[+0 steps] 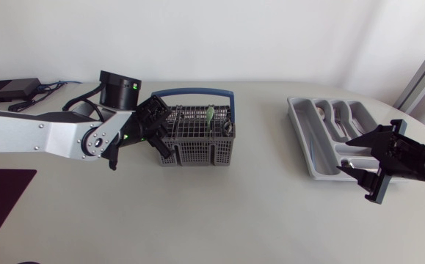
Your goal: Transfer all utensils from the basket to the drawer tray.
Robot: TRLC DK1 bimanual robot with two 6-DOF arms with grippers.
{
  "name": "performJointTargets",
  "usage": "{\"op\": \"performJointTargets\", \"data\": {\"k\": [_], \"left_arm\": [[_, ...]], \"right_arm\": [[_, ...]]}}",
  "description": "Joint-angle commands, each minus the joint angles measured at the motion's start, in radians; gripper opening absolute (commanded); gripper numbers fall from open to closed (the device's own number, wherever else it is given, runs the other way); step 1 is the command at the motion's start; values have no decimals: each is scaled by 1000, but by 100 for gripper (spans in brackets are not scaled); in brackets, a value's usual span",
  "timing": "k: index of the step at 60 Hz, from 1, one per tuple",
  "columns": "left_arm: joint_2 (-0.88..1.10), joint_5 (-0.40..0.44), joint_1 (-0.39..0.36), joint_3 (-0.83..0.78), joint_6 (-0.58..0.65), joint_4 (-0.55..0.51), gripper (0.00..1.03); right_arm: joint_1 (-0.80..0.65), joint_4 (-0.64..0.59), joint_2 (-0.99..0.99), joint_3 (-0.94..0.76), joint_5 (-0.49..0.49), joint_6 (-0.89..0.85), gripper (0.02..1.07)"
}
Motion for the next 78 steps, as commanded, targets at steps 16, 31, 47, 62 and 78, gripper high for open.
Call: {"op": "performJointTargets", "data": {"k": [16,31,47,62,78], "left_arm": [[-69,-43,-14,37,11,-46,3],[-158,-89,-43,32,54,-51,3],[-241,-129,-89,2,89,-30,3],[-336,-222,-166,-29,141,-20,3],[-385,-276,-233,38,-20,-171,3]], "right_arm": [[30,1,-36,-32,2,33,82],[59,-8,-74,-46,7,48,82],[106,-28,-128,-47,10,105,82],[223,-38,-188,-35,45,252,82],[450,-35,-206,45,131,616,82]]}}
